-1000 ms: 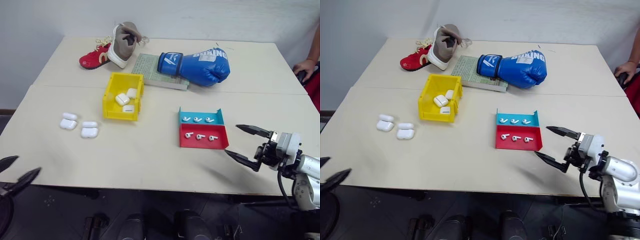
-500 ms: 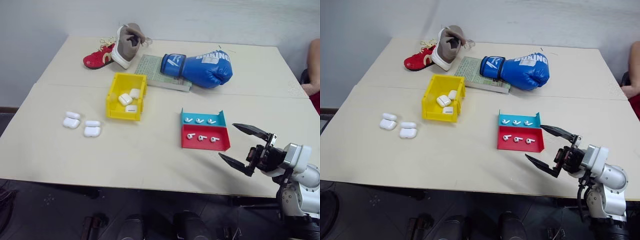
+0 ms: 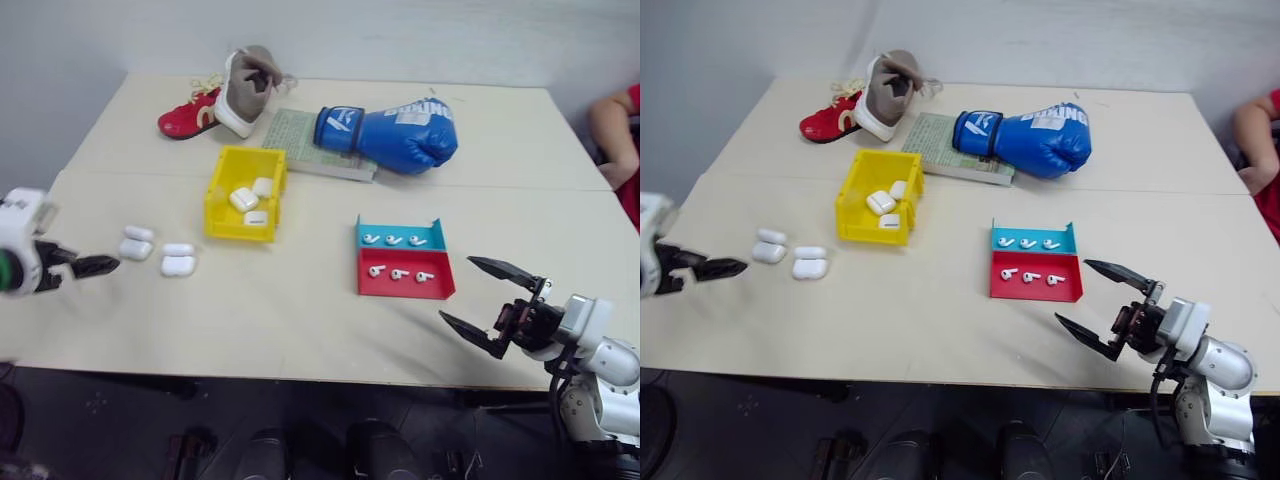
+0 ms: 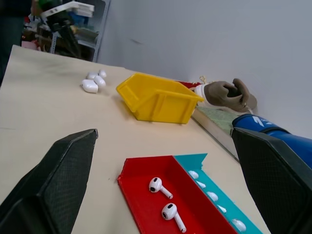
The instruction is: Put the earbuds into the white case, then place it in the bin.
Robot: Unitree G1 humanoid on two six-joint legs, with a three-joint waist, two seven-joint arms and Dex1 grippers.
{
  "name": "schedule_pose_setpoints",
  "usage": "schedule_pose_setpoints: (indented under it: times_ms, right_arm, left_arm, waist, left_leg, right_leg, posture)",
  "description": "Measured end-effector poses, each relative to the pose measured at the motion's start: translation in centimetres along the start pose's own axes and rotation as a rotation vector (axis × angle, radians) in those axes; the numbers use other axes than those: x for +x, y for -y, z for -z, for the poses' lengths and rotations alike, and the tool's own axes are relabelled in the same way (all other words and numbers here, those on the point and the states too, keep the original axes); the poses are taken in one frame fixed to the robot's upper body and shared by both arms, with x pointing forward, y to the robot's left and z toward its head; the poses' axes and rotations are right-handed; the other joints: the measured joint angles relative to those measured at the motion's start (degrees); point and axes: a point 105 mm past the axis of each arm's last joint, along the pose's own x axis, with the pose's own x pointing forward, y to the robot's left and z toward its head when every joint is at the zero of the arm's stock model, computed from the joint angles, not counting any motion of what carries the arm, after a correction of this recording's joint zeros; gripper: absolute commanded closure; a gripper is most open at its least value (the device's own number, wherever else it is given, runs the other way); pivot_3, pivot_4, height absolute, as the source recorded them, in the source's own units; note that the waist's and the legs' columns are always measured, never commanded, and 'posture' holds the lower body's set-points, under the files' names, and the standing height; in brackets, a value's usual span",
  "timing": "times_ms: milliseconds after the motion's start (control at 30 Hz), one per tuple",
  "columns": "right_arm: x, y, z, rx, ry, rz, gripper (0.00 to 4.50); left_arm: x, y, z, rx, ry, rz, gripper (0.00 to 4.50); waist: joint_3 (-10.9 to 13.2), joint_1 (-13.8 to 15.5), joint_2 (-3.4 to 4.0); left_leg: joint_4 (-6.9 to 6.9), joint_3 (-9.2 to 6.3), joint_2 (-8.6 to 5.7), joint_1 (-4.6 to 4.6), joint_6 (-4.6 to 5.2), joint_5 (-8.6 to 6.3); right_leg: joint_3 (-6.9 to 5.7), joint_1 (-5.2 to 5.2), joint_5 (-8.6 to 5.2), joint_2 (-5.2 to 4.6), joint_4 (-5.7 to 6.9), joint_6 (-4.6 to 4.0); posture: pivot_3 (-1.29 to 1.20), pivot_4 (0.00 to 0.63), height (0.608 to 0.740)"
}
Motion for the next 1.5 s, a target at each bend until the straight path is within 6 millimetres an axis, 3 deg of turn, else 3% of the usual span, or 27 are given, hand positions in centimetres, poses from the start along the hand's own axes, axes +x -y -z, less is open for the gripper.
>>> schedule_pose_setpoints:
  times_ms: [100,267,400,700,1200,1300,1400,1500]
  right_arm:
    - [0.0,0.0,0.1,0.001,-0.011,0.004,0.00]
    - [0.0,0.0,0.3,-0.001,-0.023,0.018,0.00]
    - [-0.1,-0.1,0.2,-0.005,-0.031,0.030,0.00]
    - [0.2,-0.5,-0.7,-0.024,-0.035,0.056,0.00]
    - [0.3,-0.3,-0.8,-0.032,-0.043,0.071,0.00]
    - [-0.1,-0.3,-0.4,-0.027,-0.052,0.074,0.00]
    - [-0.1,-0.3,-0.4,-0.030,-0.051,0.073,0.00]
    - [-0.2,-0.4,-0.4,-0.028,-0.054,0.075,0.00]
  left_arm:
    - [2.4,-0.2,-1.0,-0.017,-0.064,0.001,0.06]
    - [4.2,0.2,-2.2,0.022,-0.121,0.013,0.06]
    - [4.5,0.2,-2.8,0.057,-0.139,0.010,0.06]
    - [5.1,-0.2,-1.1,0.082,-0.222,-0.006,0.06]
    - [6.5,1.1,-1.8,0.085,-0.188,0.002,0.06]
    - [6.5,1.2,-1.8,0.092,-0.193,0.003,0.63]
    - [6.5,1.2,-1.7,0.101,-0.207,0.005,1.55]
    - [6.3,1.0,-1.6,0.107,-0.219,-0.002,1.72]
  waist:
    - [0.02,0.10,-0.06]
    - [0.08,-0.23,-0.25]
    - [0.08,-0.21,-0.27]
    - [0.09,0.02,-0.30]
    - [0.09,0.36,-0.32]
    - [0.09,0.45,-0.32]
    - [0.08,0.52,-0.31]
    - [0.08,0.14,-0.31]
  left_leg:
    - [0.08,0.12,-0.05,-0.03,0.01,0.00]
    - [0.64,0.16,0.02,-0.85,0.01,0.00]
    - [0.74,0.15,0.05,-0.85,0.01,0.00]
    - [0.81,0.08,0.06,-0.86,0.03,-0.01]
    - [0.88,0.06,0.03,-0.84,0.04,-0.02]
    - [0.88,0.06,0.03,-0.84,0.04,-0.02]
    - [0.88,0.06,0.03,-0.80,0.03,-0.02]
    - [0.88,0.07,0.05,-0.80,0.02,-0.01]
  right_leg:
    - [-0.01,-0.17,0.00,0.01,0.26,0.01]
    - [-0.06,-0.92,0.01,0.00,0.54,0.03]
    - [-0.02,-0.92,0.01,-0.03,0.59,0.03]
    - [0.02,-0.90,0.01,-0.09,0.66,0.04]
    - [0.00,-0.86,0.02,-0.12,0.72,0.05]
    - [0.00,-0.86,0.02,-0.12,0.72,0.05]
    - [0.00,-0.86,0.02,-0.10,0.76,0.05]
    - [0.01,-0.86,0.02,-0.09,0.77,0.05]
  posture:
    - [0.00,0.150,0.740]
    - [0.00,0.150,0.740]
    - [0.00,0.150,0.740]
    - [0.00,0.150,0.740]
    - [0.00,0.150,0.740]
    - [0.00,0.150,0.740]
    - [0.00,0.150,0.740]
    - [0.00,0.150,0.740]
